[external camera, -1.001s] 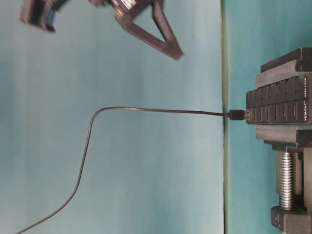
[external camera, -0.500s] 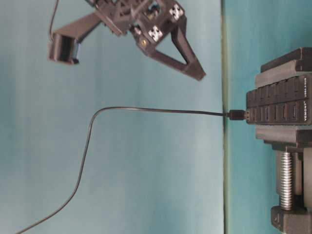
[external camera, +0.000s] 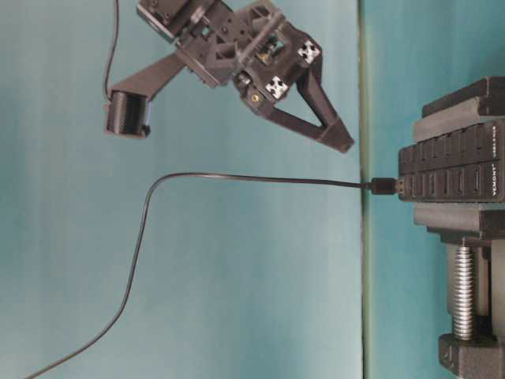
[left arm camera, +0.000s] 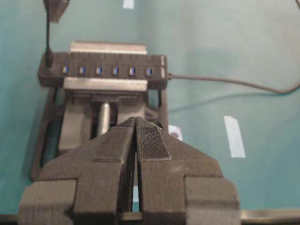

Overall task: Insert the USB into the second port from the front of the fixed hub.
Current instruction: 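Move the open right gripper over the USB plug at the hub's end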

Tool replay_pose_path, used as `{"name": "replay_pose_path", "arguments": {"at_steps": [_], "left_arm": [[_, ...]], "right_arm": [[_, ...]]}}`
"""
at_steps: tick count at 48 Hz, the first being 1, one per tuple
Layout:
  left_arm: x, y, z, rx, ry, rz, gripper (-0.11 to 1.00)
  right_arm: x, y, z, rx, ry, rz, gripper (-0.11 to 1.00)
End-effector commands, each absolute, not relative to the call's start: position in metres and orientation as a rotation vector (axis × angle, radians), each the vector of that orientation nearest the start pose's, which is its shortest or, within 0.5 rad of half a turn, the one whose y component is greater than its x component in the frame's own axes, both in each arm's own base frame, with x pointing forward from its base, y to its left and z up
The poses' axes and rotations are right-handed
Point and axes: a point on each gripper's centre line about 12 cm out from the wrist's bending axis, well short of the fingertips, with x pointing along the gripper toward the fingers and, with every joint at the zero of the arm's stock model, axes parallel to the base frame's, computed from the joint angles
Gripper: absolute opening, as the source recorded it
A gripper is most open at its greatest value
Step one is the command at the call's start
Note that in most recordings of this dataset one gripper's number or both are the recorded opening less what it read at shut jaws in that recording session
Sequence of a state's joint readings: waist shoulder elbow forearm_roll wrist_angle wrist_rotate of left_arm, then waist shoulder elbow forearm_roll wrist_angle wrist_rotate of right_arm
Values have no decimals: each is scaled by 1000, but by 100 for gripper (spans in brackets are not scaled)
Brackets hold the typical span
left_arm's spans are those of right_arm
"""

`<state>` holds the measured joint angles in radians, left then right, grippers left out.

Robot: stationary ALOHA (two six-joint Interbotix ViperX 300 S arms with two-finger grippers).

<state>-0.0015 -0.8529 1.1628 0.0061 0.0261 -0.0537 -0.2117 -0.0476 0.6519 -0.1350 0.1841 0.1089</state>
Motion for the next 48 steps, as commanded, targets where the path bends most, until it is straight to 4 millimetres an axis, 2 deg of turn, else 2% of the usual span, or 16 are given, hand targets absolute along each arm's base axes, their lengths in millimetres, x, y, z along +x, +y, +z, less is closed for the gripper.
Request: {"name": "replay_pose_path", "arguments": {"at_steps": [1,23,33,36,40,48], "left_arm": [[214,-1,247,-47,321,5,0],[214,-1,246,-48,333,4,0],[214,-1,246,-48,334,6,0],[214,-1,246,-48,333,5,0],[214,-1,246,-48,333,4,0],[214,-1,246,-48,334,6,0]], "right_arm": [[373,-82,186,44,754,-212,-1],[375,-83,181,52,769,-216,-1],[379,-84,182,49,778,-217,6],[381,-84,181,49,785,-215,11],[382,-84,182,50,781,-216,24],[383,-84,182,51,777,-216,67]]}}
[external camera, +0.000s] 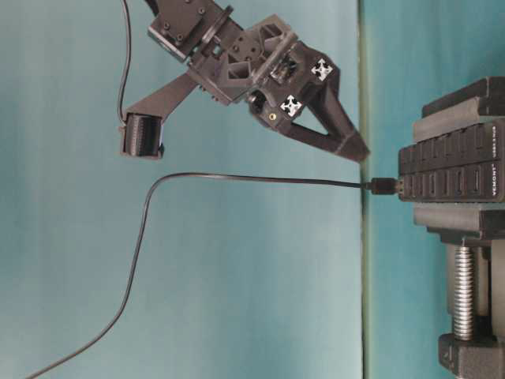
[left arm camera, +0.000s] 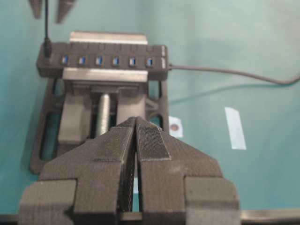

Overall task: Insert the USB into the second port from the front of the fixed hub.
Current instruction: 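Move the open right gripper over the USB plug at the hub's end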

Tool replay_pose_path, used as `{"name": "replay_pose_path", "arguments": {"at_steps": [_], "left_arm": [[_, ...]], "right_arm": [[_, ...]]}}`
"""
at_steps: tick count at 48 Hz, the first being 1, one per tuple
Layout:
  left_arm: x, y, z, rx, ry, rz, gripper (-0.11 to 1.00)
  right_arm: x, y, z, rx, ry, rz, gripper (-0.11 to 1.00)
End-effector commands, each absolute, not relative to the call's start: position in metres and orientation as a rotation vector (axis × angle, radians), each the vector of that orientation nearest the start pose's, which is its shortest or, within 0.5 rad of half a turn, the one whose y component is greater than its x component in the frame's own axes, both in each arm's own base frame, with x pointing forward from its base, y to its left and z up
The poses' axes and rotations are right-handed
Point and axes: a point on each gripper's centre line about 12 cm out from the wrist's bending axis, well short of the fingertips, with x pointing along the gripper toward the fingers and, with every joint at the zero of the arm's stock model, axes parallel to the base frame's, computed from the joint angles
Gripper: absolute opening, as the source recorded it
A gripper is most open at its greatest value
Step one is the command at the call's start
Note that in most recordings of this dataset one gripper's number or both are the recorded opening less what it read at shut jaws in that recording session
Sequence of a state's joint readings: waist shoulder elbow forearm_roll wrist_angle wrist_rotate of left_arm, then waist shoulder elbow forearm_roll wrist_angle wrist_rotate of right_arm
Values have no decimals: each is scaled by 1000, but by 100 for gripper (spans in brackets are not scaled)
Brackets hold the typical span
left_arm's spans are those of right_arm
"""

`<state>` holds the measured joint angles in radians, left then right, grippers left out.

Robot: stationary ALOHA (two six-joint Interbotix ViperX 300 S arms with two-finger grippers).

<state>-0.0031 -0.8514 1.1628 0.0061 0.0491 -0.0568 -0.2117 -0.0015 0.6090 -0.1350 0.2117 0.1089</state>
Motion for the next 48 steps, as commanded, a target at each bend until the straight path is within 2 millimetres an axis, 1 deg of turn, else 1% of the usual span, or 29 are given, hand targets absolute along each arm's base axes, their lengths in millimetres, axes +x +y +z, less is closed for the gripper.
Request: {"name": "replay_pose_path", "arguments": {"at_steps": [1,3,5,15,34,48], "left_arm": [[214,-1,246,-51,334,6,0],[214,-1,246,-50,333,6,0],[214,-1,246,-50,334,6,0],[214,-1,245,-51,336,6,0],[214,-1,246,-53,333,6,0],[213,-1,245,-51,334,6,0]], "right_arm": [[383,-84,182,51,777,-216,73],[383,-84,183,50,775,-216,83],[383,-84,183,50,775,-216,87],[385,-84,183,44,760,-211,81],[406,-83,175,39,759,-197,81],[407,-83,173,40,765,-197,79]]}}
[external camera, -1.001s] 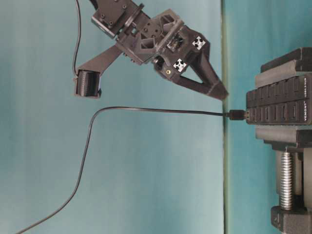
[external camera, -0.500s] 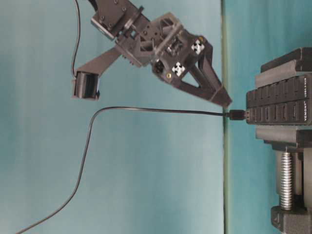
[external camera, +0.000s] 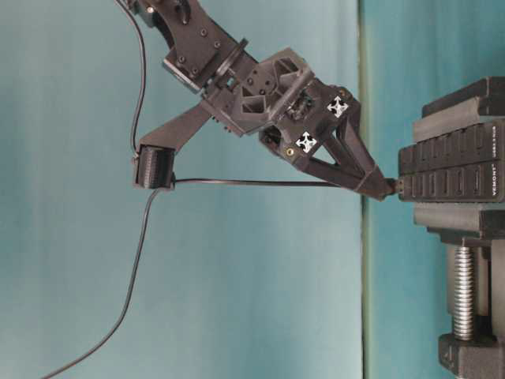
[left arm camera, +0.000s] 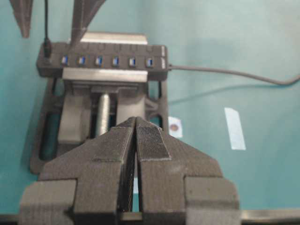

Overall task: Insert the USB into the second port from the front of the fixed hub.
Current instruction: 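Move the open right gripper over the USB plug at the hub's end, then close the right gripper on the black USB cable behind the plug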

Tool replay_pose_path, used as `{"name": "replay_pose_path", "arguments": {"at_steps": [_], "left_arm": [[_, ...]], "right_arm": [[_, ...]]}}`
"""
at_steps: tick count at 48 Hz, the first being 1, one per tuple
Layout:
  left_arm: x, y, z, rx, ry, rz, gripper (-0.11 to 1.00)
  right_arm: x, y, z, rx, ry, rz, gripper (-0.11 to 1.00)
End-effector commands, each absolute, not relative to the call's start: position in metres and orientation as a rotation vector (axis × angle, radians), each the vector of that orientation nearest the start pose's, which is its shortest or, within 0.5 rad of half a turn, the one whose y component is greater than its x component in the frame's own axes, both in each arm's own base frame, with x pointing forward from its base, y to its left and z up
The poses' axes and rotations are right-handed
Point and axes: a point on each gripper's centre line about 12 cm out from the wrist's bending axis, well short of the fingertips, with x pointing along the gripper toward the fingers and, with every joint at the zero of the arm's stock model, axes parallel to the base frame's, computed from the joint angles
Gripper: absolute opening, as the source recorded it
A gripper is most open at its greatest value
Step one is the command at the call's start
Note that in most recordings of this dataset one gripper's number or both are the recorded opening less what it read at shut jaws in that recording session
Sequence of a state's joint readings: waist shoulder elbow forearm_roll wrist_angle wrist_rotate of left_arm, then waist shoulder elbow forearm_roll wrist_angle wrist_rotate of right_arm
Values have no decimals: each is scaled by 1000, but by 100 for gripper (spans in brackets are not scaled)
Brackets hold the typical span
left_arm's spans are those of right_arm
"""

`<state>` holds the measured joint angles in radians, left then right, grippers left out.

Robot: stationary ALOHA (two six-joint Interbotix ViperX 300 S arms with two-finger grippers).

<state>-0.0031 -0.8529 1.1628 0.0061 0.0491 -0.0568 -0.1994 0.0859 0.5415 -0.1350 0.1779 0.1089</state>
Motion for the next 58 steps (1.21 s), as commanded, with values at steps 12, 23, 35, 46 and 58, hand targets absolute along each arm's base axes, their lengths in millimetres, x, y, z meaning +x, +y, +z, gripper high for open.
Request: {"name": "replay_pose_path", "arguments": {"at_steps": [12,23,35,46,58], "left_arm": [[213,-1,245,-51,336,6,0],[213,-1,245,-51,336,6,0],[213,-1,245,-51,334,6,0],[213,-1,244,-51,336,6,0],[213,-1,244,-53,336,6,0]], "right_arm": [[408,-83,172,40,765,-197,68],[408,-83,171,42,767,-197,38],[409,-80,173,44,757,-192,8],[408,-79,173,43,760,-191,8],[408,-79,183,44,738,-193,8]]}}
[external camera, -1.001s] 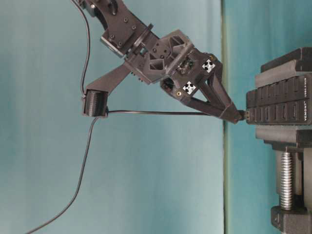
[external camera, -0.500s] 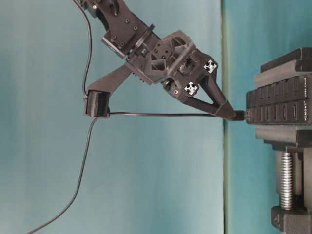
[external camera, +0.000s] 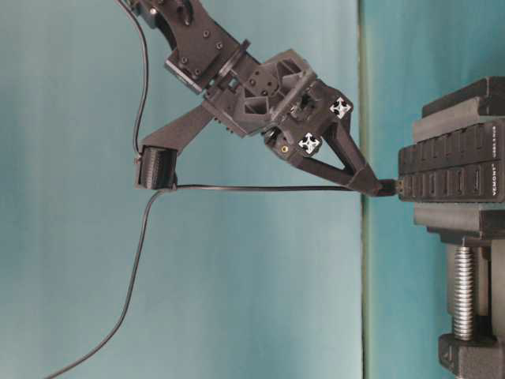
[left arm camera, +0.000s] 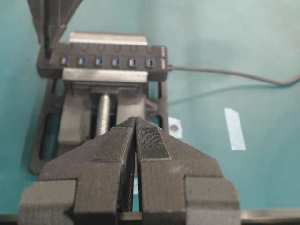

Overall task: Insert the USB into the second port from the front of the fixed hub.
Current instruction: 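Close the right gripper on the black USB cable behind the plug, then pull the USB plug straight out of its port with the right gripper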

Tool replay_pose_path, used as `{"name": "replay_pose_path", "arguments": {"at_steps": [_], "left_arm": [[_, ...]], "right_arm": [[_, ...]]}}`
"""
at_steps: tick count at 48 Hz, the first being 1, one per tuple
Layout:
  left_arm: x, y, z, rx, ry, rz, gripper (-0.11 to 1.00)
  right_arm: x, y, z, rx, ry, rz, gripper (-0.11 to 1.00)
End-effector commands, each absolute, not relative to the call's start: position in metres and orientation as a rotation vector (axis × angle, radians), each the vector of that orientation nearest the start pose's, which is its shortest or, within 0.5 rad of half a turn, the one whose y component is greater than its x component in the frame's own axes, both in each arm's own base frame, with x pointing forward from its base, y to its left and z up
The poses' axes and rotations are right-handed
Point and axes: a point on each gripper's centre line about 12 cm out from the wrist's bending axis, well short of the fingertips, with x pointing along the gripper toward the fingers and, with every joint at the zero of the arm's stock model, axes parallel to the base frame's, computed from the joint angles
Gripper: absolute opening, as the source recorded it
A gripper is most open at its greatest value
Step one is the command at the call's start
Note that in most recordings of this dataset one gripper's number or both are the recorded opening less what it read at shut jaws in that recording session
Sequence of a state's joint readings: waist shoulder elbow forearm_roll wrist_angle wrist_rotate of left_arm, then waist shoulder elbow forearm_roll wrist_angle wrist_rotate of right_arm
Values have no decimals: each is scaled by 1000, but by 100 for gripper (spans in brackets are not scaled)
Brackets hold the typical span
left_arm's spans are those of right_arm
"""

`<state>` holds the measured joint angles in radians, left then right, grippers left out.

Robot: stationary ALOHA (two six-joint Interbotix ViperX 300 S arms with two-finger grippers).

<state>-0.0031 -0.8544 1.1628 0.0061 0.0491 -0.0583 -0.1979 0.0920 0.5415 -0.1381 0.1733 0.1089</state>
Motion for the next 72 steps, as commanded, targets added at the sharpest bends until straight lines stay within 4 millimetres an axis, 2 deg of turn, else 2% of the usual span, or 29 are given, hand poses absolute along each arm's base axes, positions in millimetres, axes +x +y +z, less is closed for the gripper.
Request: {"name": "replay_pose_path", "arguments": {"at_steps": [1,12,25,44,72], "left_arm": [[213,-1,244,-51,337,6,0],[213,-1,244,-51,337,6,0],[213,-1,244,-51,336,6,0],[212,-1,244,-51,337,6,0],[212,-1,243,-51,337,6,0]], "right_arm": [[408,-79,185,44,734,-193,8],[402,-78,215,38,680,-196,8],[397,-63,232,25,666,-169,8],[397,-51,238,26,661,-144,7],[397,-45,237,44,666,-134,7]]}}
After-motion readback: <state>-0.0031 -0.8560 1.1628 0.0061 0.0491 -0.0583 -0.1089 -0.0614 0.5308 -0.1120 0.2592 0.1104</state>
